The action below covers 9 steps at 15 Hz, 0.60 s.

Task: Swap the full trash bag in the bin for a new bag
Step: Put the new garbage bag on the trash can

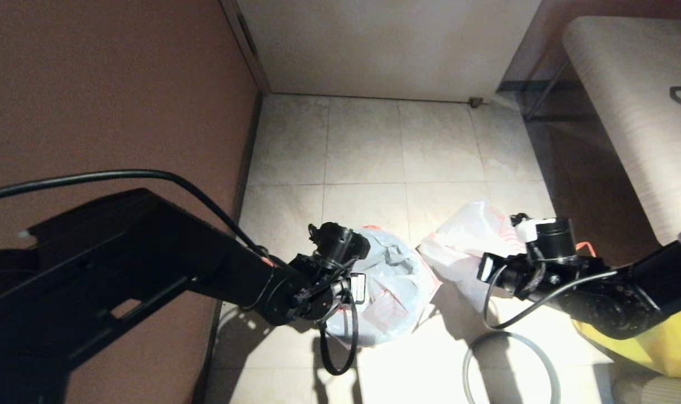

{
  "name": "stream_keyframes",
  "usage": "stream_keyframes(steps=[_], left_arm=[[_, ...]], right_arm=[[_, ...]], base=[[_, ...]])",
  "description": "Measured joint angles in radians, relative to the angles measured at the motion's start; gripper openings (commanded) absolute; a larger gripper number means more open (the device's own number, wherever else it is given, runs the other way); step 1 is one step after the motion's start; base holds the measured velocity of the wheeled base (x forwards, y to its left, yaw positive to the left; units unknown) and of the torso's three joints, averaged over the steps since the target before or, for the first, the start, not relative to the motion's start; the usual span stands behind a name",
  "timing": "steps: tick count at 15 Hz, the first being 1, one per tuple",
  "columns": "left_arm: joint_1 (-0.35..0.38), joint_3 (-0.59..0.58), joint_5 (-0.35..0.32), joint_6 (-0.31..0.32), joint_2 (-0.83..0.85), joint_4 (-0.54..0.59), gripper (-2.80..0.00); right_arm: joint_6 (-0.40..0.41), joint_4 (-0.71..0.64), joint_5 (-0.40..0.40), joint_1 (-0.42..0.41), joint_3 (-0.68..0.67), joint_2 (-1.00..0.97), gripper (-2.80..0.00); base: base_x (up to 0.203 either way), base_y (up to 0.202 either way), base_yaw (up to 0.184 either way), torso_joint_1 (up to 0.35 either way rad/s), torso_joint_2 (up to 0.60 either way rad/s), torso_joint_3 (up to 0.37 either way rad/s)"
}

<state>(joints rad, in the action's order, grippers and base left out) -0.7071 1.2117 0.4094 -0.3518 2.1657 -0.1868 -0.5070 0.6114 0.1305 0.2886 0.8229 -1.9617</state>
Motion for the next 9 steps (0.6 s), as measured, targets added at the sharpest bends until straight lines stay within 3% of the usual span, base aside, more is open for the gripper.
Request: stream_keyframes(steps=[5,9], left_arm=[[-0.008,0.25,-0.004,0.071,0.22,0.083,-2.8],[0.018,0.45,-0.002,0.131,0.427,0.087,-2.8]], right_arm=[[-0.001,-0.002,-0.14,-0.36,-0.057,0.19,-2.8],[-0.003,-0.003,-0.222,-0.476,-0.113,0.3,-2.8]], base=[[0.0,0.0,0.0,0.0,0.0,0.0],[0.0,0.0,0.0,0.0,0.0,0.0]])
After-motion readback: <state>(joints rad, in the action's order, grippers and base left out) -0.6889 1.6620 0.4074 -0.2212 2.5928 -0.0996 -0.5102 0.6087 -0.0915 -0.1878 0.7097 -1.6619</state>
